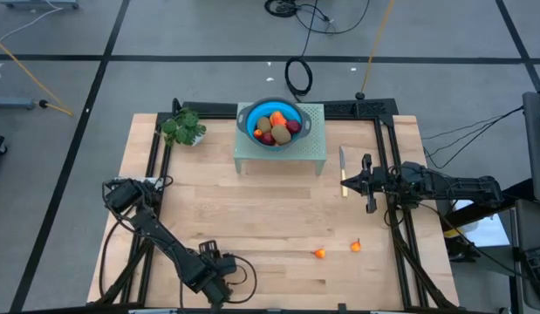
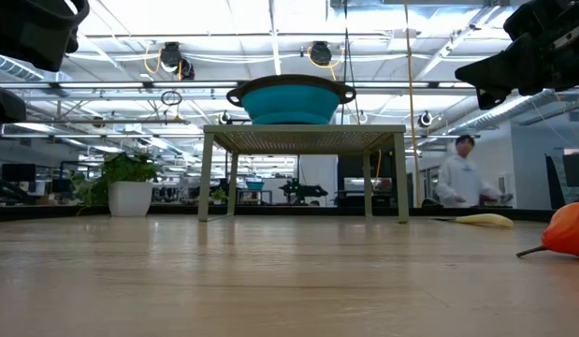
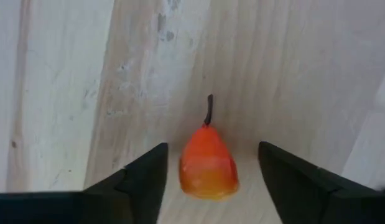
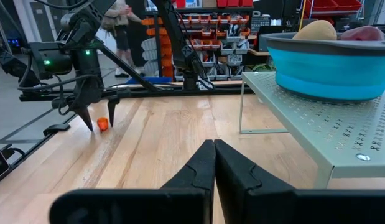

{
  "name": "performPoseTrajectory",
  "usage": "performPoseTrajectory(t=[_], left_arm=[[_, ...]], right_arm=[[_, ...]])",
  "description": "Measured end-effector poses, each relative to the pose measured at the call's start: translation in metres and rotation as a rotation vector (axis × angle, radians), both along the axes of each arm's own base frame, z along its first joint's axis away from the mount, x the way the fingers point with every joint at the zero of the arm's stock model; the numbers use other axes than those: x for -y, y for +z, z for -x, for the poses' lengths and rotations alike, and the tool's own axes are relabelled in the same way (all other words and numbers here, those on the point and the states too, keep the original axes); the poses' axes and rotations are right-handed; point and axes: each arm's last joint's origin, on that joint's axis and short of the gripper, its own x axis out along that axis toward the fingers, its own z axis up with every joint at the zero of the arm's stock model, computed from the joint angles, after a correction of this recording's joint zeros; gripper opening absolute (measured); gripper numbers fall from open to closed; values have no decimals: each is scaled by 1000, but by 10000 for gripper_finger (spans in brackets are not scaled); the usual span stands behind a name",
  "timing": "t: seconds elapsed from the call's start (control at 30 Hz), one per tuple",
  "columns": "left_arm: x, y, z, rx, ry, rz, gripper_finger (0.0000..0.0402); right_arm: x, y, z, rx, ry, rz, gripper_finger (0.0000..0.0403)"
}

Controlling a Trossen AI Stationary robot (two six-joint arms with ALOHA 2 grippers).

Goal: Pick & Place Fruit
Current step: Put the peach into the colander on the shelf

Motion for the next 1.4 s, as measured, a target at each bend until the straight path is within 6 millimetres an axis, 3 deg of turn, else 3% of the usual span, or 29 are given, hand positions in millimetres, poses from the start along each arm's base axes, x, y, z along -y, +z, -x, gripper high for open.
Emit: performPoseTrajectory(t=[0.5,0.87,1.1,1.4], left_arm=[[0,0,0,-20,35,26,106],[-8,7,-13,-17,143,51,104],[-18,32,-23,38,177,100,94],[-41,86,-21,153,255,229,101]], right_arm=[[0,0,0,0,0,0,4],[0,0,0,0,0,0,4],[0,0,0,0,0,0,4],[0,0,0,0,0,0,4]])
